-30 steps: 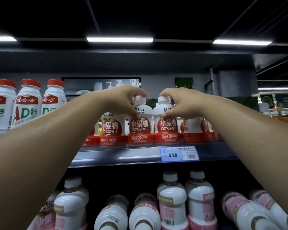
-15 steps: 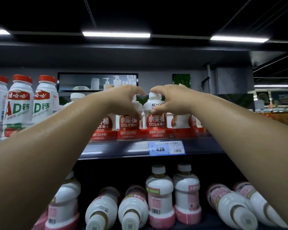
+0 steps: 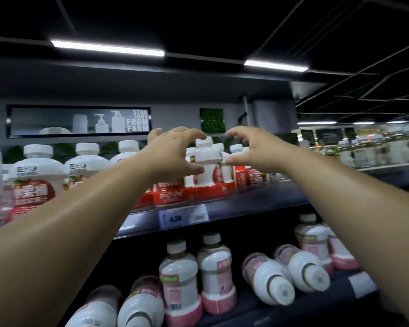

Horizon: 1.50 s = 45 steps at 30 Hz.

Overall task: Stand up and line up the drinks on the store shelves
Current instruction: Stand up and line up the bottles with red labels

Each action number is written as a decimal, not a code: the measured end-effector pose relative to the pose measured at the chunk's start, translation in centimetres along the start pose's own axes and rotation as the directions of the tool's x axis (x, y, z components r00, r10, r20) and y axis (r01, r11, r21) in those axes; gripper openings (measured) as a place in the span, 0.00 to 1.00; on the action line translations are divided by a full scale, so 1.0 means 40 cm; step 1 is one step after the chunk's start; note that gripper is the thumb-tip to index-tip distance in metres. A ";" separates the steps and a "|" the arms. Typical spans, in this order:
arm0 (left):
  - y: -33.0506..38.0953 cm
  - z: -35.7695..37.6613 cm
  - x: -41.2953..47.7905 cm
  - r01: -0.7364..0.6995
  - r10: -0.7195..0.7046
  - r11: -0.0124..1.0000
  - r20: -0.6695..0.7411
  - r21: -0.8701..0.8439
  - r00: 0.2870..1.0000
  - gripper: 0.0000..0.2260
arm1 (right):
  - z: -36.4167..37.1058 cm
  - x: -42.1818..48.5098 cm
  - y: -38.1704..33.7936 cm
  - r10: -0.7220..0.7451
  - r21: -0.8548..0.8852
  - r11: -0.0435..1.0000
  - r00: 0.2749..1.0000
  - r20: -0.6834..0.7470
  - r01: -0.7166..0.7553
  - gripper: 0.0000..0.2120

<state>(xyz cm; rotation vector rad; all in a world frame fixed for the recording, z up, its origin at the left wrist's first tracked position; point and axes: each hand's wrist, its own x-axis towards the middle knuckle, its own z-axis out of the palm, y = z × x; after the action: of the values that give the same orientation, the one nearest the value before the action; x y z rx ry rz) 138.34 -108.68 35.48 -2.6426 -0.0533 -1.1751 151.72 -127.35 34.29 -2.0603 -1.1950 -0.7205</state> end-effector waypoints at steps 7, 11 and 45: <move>0.056 0.057 0.034 0.074 -0.065 0.992 -0.091 0.102 0.994 0.29 | -0.005 -0.013 0.075 0.003 -0.068 0.998 0.999 0.048 0.001 0.34; 0.085 0.073 0.077 0.143 -0.135 0.979 -0.062 0.144 0.989 0.31 | -0.033 0.007 0.140 0.046 -0.083 0.996 0.990 0.137 -0.034 0.32; 0.119 0.061 0.105 0.252 -0.279 0.907 0.034 0.337 0.960 0.16 | 0.009 0.123 0.170 -0.133 0.221 0.970 0.984 0.115 0.105 0.42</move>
<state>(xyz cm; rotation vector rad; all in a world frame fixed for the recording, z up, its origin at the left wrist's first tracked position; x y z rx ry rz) 143.58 -112.99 36.02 -2.4309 -0.5920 -1.0256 159.96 -127.02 35.91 -1.8922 -1.4145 -0.4938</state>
